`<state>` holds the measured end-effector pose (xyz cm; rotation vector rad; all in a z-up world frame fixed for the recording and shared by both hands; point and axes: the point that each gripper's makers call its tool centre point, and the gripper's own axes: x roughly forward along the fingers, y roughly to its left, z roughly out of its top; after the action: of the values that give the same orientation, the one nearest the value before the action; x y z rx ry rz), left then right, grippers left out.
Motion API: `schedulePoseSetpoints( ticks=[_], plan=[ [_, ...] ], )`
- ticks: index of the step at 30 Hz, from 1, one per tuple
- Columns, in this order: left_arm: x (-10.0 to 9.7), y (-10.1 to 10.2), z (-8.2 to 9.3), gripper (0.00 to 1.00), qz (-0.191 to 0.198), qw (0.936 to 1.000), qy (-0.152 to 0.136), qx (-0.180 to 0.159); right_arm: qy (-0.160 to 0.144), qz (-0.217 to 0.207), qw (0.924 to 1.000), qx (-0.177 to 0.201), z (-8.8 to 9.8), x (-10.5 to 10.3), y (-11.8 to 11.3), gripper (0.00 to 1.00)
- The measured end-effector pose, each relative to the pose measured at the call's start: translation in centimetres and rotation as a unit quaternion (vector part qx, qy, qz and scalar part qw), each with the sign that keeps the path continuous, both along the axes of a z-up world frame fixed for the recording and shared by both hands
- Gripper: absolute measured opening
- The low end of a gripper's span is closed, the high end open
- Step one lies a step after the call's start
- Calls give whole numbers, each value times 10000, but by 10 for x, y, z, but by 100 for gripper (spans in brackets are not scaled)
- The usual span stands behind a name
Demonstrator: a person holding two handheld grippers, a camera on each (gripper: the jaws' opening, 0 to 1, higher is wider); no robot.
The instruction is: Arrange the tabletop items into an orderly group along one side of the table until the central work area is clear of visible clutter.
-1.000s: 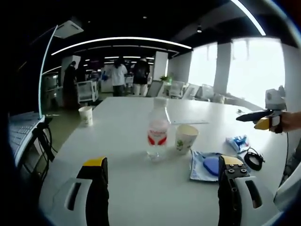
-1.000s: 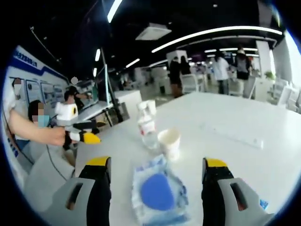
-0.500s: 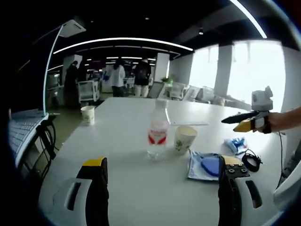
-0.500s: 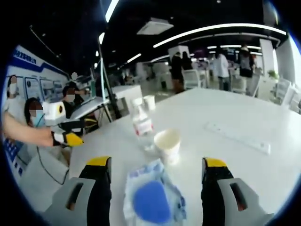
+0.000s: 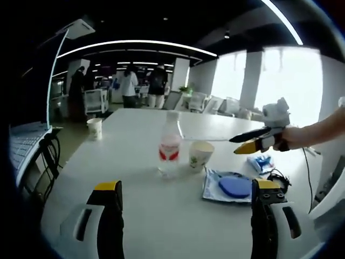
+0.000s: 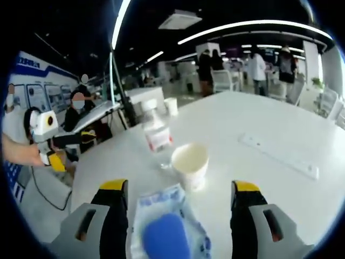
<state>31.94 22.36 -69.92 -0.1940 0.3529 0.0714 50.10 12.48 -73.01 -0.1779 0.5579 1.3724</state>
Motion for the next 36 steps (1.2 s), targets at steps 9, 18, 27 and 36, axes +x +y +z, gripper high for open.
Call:
schedulePoseSetpoints(
  ticks=[9, 18, 27, 36],
  plan=[
    [-19, -6, 4, 97, -80, 9999, 16, -117, -7, 24, 10000, -65, -4, 7, 14, 76],
    [-32, -8, -6, 97, -322, 9993, 182, -85, -6, 68, 9996, -269, -14, 7, 22, 75],
    [-33, -13, -6, 97, -618, 9978, 194, -117, -59, 319, 9983, -483, -23, 4, 40, 73],
    [-36, -20, -17, 97, -670, 9969, 284, -293, -47, 365, 9959, -822, -42, 5, 50, 72]
  ],
)
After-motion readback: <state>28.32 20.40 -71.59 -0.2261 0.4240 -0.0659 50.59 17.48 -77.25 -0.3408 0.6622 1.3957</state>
